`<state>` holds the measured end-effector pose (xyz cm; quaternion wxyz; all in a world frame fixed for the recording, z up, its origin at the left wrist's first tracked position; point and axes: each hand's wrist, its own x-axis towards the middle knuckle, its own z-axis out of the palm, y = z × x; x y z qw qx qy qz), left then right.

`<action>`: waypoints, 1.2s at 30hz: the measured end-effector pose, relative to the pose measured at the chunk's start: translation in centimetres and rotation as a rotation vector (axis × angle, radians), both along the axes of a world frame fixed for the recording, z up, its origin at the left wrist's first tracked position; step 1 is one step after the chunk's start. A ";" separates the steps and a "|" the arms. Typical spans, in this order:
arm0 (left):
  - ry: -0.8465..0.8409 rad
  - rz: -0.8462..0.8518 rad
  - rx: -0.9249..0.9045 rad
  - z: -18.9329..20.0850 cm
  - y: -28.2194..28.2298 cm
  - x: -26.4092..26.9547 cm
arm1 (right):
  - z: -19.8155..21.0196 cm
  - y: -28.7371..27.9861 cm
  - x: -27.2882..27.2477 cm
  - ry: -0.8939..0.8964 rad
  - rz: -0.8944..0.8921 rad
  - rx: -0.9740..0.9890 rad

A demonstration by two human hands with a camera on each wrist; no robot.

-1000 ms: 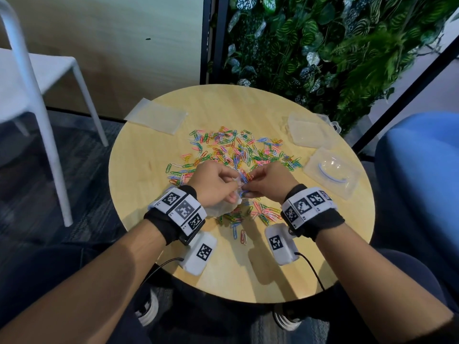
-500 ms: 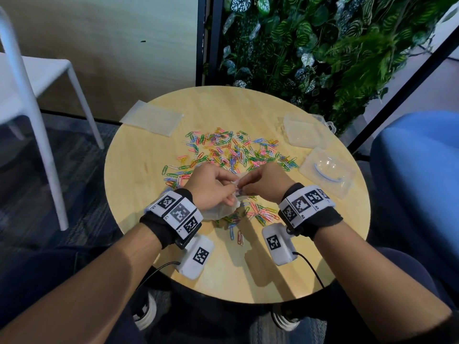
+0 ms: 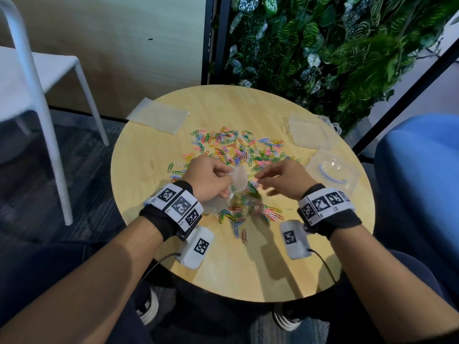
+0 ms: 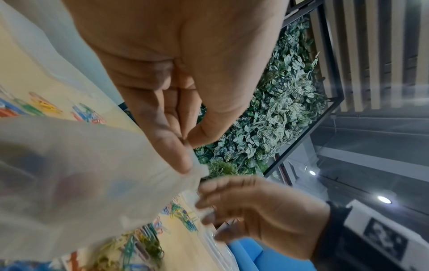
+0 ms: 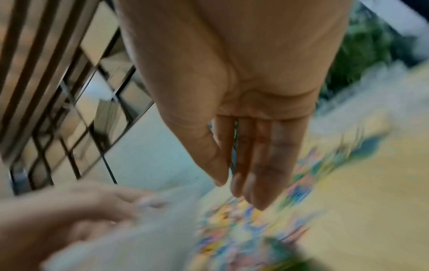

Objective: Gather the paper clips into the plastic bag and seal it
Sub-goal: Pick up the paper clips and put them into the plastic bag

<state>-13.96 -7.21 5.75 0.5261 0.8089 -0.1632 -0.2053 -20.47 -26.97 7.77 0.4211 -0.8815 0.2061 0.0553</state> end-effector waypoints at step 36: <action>-0.015 -0.016 0.045 -0.4 0.1 0.3 | -1.3 -0.1 0.1 -0.203 -0.404 0.645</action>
